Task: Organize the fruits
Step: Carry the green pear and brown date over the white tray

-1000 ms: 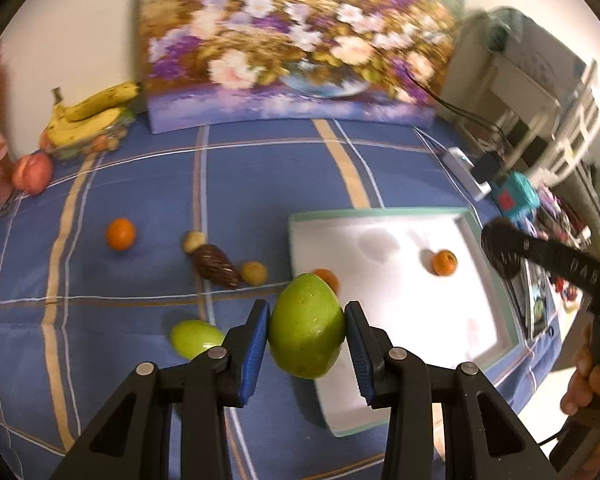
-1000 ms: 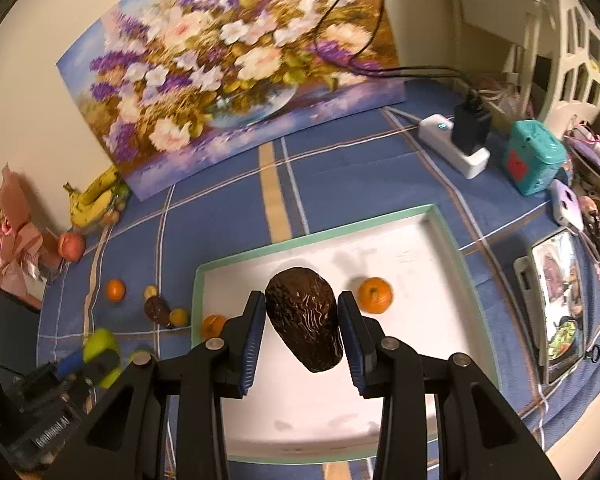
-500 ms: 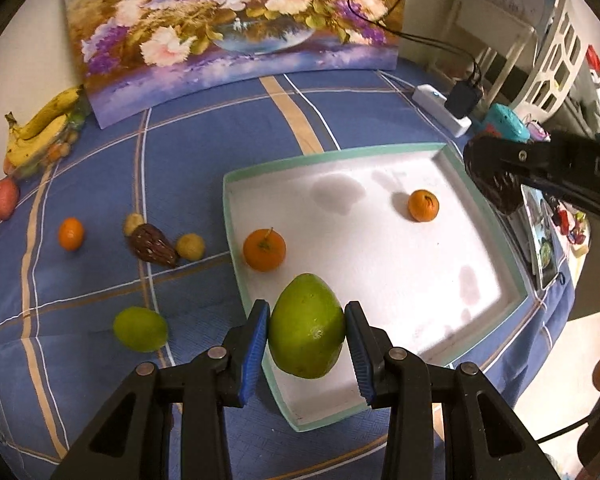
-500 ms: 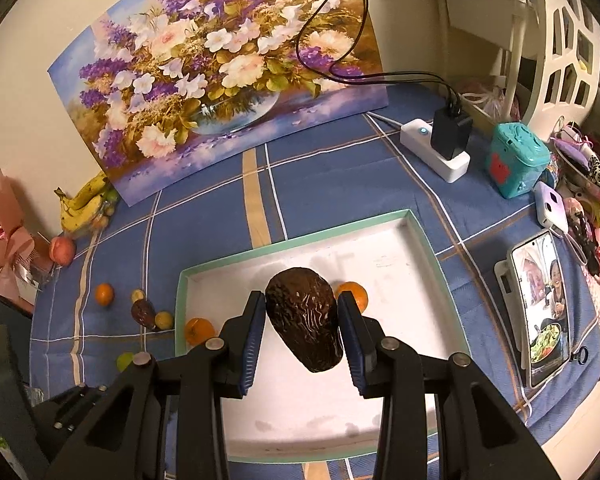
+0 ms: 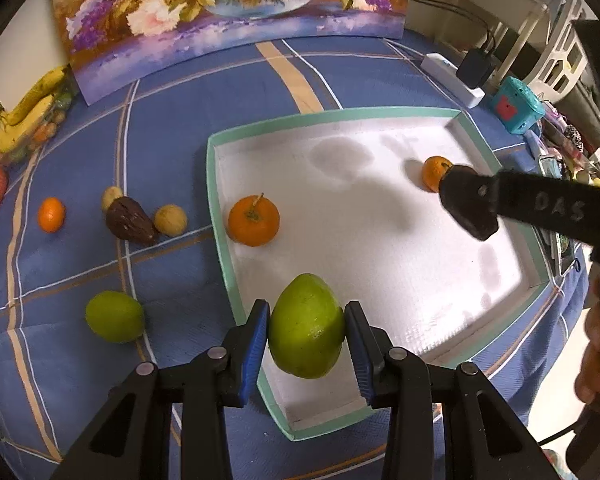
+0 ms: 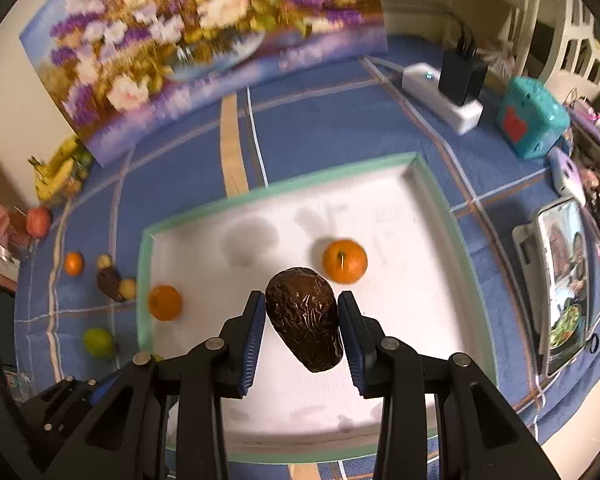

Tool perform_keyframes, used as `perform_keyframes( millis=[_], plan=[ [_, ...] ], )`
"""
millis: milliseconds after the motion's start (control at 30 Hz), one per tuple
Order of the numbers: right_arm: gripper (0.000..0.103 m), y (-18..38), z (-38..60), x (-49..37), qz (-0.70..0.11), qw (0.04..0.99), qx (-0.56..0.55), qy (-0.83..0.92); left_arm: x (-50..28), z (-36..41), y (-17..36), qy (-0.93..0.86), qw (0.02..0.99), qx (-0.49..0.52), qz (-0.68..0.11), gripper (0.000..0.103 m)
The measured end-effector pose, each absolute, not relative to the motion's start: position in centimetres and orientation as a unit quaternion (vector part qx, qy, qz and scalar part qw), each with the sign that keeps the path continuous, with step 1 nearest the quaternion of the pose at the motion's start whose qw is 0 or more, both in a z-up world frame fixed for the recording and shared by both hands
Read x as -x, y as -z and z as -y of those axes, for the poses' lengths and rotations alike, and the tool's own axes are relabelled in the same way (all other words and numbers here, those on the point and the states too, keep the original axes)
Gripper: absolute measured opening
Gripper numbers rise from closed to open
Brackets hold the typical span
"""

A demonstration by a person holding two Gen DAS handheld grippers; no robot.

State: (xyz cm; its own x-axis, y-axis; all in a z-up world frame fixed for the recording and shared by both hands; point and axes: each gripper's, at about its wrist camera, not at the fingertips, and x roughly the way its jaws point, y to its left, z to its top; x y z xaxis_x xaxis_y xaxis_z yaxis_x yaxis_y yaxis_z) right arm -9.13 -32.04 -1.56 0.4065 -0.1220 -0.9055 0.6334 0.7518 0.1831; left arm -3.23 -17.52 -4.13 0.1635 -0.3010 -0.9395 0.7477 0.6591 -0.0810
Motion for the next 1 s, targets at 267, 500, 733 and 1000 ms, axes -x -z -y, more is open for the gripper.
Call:
perform_keyframes(
  millis=[267,500,733,1000],
  plan=[
    [0.039,4.6,32.1,8.6,-0.530,0.772,-0.258,0.238,3.2,17.9,5.9,0.349,0.726,-0.221,-0.549,0.041],
    [0.039,6.7,32.3,8.4,-0.555,0.755,-0.264,0.229,3.4,18.1,7.4,0.338,0.723,-0.226,-0.559,0.041],
    [0.039,7.1,32.3,8.6,-0.563,0.751,-0.258,0.230,3.5,18.3,7.7,0.339,0.723,-0.224,-0.559,0.041],
    [0.039,7.3,32.2,8.4,-0.567,0.749,-0.252,0.231,3.5,18.0,7.8,0.341,0.724,-0.227,-0.556,0.042]
  ],
)
